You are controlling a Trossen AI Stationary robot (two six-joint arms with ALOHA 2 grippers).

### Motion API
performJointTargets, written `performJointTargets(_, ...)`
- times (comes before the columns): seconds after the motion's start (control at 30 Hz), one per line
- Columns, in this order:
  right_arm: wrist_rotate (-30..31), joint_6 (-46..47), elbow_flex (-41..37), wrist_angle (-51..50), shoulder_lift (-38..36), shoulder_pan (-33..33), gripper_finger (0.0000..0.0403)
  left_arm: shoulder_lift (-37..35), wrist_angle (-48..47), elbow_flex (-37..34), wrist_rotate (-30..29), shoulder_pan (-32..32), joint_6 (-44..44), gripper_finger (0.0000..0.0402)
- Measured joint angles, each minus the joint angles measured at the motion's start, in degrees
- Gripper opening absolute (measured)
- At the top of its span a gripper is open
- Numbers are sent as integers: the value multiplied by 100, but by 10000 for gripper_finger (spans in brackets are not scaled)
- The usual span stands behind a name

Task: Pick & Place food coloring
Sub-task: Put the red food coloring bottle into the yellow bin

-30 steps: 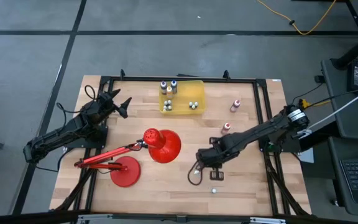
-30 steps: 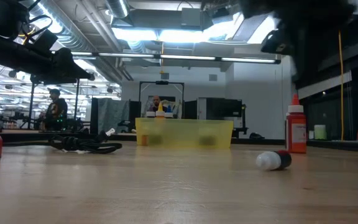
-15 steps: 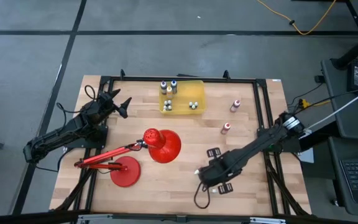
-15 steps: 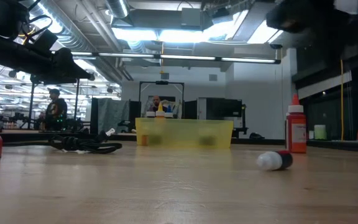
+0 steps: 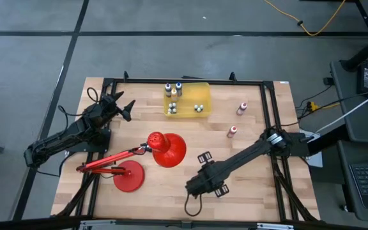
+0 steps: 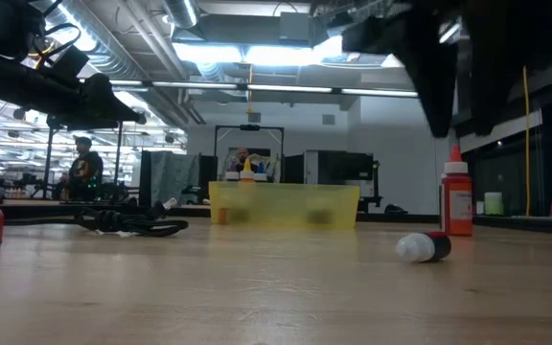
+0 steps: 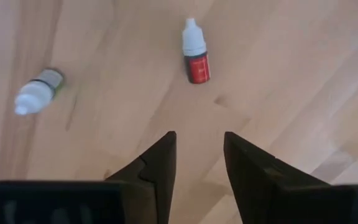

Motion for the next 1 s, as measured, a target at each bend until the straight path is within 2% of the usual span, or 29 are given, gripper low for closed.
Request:
performJointTargets(0.3,14,-449,938,-371,893,-45,139,-1,-2,1,0,0,0,363)
performJointTargets(0.67,281,-995,2147,-666,1915,-54,213,0,0,1,0,0,-1,363)
performJointTargets(1.0,213,-1057,2396,-661,2405,-51,216,-1,0,1,0,0,-2,364)
